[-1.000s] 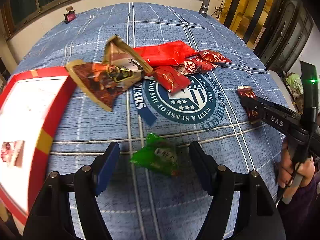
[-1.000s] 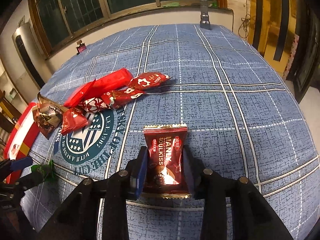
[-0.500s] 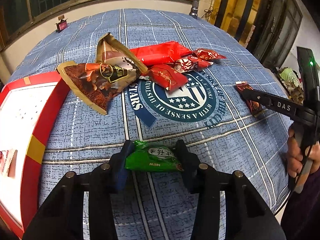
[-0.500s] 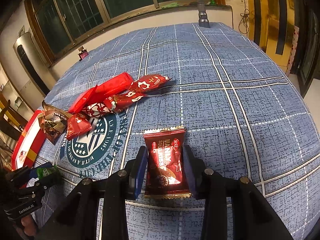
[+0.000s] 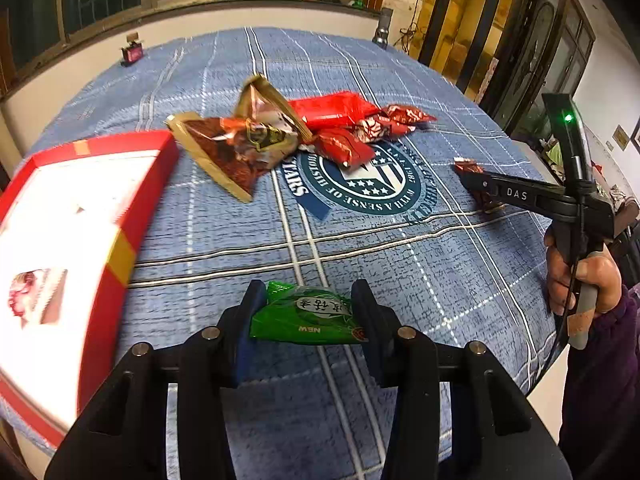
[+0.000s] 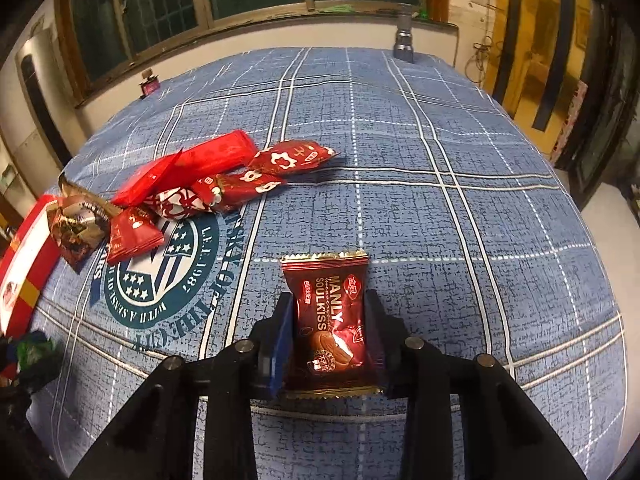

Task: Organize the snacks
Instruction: 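Lift and carry both held snacks toward the red-rimmed tray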

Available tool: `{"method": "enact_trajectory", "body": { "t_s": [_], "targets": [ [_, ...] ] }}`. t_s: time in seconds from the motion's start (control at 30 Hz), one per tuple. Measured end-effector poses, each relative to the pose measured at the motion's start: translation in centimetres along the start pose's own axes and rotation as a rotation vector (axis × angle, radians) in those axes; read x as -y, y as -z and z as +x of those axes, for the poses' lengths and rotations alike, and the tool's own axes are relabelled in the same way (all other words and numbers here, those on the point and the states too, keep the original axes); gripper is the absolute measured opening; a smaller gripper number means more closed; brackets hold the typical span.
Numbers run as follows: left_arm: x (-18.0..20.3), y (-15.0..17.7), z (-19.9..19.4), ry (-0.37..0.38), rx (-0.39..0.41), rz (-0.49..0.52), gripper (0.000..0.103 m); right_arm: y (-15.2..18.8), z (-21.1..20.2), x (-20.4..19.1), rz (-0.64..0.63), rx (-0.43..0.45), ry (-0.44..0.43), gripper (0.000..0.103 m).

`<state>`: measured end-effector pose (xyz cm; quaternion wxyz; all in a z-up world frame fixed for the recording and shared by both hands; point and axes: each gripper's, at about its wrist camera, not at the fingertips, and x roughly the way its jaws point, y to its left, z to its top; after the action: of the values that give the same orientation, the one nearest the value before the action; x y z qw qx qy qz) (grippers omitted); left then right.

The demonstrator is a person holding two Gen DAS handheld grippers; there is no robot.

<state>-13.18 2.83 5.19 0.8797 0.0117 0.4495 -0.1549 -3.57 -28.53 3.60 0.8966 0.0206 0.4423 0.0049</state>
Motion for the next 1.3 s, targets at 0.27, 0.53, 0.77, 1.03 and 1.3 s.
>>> {"method": "enact_trajectory", "body": {
  "t_s": [0.27, 0.53, 0.77, 1.03, 1.3],
  "targets": [
    [0.1, 0.3, -2.5, -0.014, 0.056, 0.025, 0.042, 1.6, -2.8, 1.8, 0.155, 0.011, -0.121, 0.031],
    [1.8, -0.5, -4.4, 0.007, 0.087, 0.089, 0.042, 3.3, -8.7, 2.6, 0.251, 0.099, -0.3, 0.031],
    [1.5, -0.5, -6.9, -0.009, 0.128, 0.076, 0.042, 3.5, -12.8, 1.5, 0.239, 0.172, -0.323, 0.032],
    [1.6, 0.7, -12.4, -0.036, 0.217, 0.067, 0.042, 5.3, -17.5, -1.5, 0.176, 0.229, -0.352, 0.031],
    [3.2, 0.3, -24.3, -0.065, 0.421, 0.139, 0.043, 7.5, -29.2, -4.3, 0.089, 0.453, -0.362, 0.031]
  ]
}}
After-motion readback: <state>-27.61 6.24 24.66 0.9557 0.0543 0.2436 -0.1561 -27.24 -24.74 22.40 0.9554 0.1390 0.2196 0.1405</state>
